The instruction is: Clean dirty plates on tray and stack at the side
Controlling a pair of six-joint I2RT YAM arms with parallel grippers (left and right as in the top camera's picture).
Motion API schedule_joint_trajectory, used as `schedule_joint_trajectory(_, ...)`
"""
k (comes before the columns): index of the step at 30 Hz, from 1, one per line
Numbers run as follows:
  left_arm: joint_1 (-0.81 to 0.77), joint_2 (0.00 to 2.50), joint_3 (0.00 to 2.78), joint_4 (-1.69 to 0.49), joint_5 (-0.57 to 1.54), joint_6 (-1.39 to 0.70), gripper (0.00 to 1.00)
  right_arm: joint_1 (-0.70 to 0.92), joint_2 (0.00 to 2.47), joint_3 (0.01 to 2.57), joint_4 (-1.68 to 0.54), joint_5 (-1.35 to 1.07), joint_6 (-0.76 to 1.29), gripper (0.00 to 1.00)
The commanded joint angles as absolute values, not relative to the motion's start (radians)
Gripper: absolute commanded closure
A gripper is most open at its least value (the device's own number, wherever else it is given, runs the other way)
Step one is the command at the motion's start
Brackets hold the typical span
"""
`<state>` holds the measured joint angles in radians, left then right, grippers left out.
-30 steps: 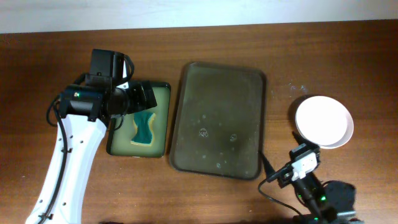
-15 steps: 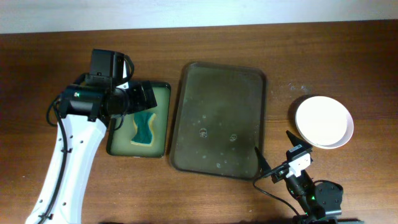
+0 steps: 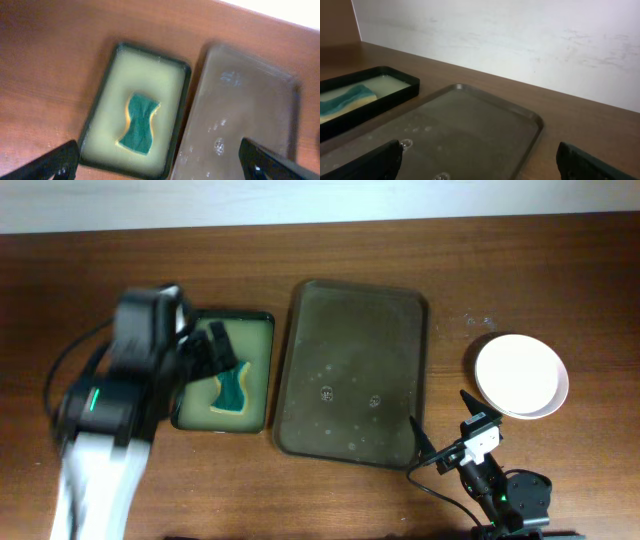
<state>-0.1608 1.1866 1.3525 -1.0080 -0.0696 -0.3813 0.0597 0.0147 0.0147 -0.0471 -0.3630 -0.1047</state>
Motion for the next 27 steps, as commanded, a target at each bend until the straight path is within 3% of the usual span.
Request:
schedule_joint_trajectory(1,-0.14,0.937,1.114,-0.855,-0.118,-0.376,0.01,0.065,0.007,0.006,-0.048,-0.361,-0.096,0.02)
schedule_joint_trajectory(8,-0.061,0.411,0.528,-0.464,-0.106,-0.364,0.0,0.065,0.007,0.006,-0.048,-0.361,-0.096,0.02)
schedule_joint_trajectory(15,-0.018,0.013,0.246,-0.321,-0.078,-0.364,0.0,0.065,0.007,0.006,-0.048,-0.361,-0.096,0.02)
schedule_joint_trajectory(21,-0.017,0.004,0.014,-0.063,-0.082,-0.362,0.0,0.065,0.007,0.006,-0.048,-0.361,-0.096,0.02)
schedule_joint_trajectory(27,-0.019,0.005,0.009,-0.075,-0.068,-0.346,0.0,0.065,0.007,0.006,-0.048,-0.361,-0.096,0.02)
